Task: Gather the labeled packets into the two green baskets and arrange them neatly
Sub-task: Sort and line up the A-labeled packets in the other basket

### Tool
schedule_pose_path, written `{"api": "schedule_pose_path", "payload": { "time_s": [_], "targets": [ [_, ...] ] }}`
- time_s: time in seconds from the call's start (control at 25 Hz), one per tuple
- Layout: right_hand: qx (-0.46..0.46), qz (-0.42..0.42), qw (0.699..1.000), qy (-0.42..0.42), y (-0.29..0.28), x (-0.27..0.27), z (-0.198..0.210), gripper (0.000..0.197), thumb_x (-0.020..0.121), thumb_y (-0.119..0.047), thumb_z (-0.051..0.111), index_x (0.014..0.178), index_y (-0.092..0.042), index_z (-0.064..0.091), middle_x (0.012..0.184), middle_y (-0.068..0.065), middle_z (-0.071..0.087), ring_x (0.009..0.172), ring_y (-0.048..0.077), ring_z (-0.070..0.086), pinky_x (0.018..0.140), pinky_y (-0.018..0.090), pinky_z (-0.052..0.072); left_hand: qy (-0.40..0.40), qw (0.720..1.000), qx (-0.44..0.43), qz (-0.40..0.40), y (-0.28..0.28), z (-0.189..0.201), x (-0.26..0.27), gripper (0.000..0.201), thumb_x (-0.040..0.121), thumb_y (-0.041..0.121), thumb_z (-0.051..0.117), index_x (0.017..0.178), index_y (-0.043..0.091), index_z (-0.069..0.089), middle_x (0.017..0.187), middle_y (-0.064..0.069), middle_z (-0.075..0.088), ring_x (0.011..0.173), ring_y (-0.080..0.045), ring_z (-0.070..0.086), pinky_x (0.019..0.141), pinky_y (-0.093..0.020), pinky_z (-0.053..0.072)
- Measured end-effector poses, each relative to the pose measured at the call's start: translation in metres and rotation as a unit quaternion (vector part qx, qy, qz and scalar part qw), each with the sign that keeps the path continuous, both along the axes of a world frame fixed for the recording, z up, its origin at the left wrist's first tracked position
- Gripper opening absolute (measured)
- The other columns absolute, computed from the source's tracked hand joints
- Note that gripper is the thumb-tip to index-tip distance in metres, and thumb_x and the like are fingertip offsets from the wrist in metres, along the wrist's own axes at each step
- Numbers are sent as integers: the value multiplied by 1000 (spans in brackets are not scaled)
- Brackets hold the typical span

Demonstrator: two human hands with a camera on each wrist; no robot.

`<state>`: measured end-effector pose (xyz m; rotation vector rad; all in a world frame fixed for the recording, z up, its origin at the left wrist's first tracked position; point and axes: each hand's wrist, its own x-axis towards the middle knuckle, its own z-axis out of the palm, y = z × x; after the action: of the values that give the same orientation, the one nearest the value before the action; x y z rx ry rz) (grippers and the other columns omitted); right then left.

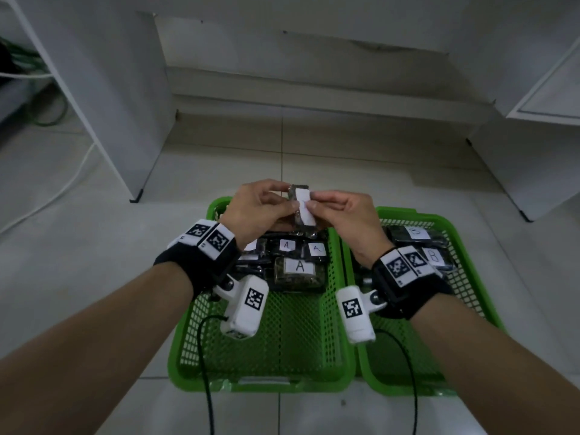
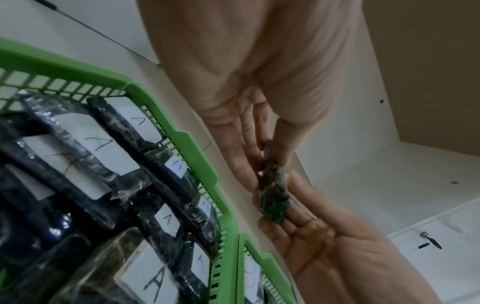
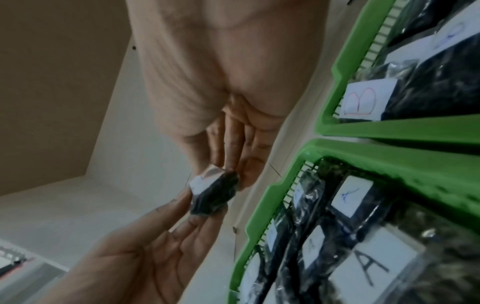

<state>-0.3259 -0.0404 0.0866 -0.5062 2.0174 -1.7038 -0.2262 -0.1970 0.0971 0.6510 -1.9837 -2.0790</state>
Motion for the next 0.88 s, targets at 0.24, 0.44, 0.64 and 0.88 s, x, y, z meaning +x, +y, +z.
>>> {"api": "schedule_pose_path", "payload": {
  "time_s": [0.24, 0.44, 0.64, 0.88],
  "targets": [
    [176, 83, 948, 253, 2, 2, -12, 56, 69, -33, 93, 120, -20, 75, 99, -10, 72, 84, 2, 64, 72, 22, 53, -43, 999, -31, -7, -5, -18, 9, 30, 87, 8, 72, 116, 9, 67, 102, -9, 74, 93, -24, 73, 83, -37, 61],
    [353, 172, 832, 392, -10, 17, -39, 25, 83, -30, 81, 106, -23, 73, 99, -5, 60, 94, 12, 49, 80, 28, 43, -215, 818, -533, -14, -41, -51, 32, 65, 80, 27, 73, 138, 24, 45, 153, -12, 32, 145, -33, 23, 114, -48, 29],
    [372, 177, 814, 410, -21, 17, -49, 19, 84, -20, 80, 102, -17, 75, 100, -6, 66, 102, 13, 51, 81, 20, 36, -245, 865, -437, -27, -55, -76, 37, 61, 78, 16, 72, 132, 10, 45, 130, -11, 43, 116, -34, 55, 104, -41, 45],
    [433, 85, 812, 382, -12, 14, -39, 49, 78, -50, 80, 111, -16, 66, 110, -1, 52, 103, 17, 53, 79, 26, 47, -235, 855, -461, -23, -62, -83, 38, 53, 73, 2, 68, 123, 5, 50, 129, -11, 49, 105, -32, 61, 93, -40, 50]
  ]
}}
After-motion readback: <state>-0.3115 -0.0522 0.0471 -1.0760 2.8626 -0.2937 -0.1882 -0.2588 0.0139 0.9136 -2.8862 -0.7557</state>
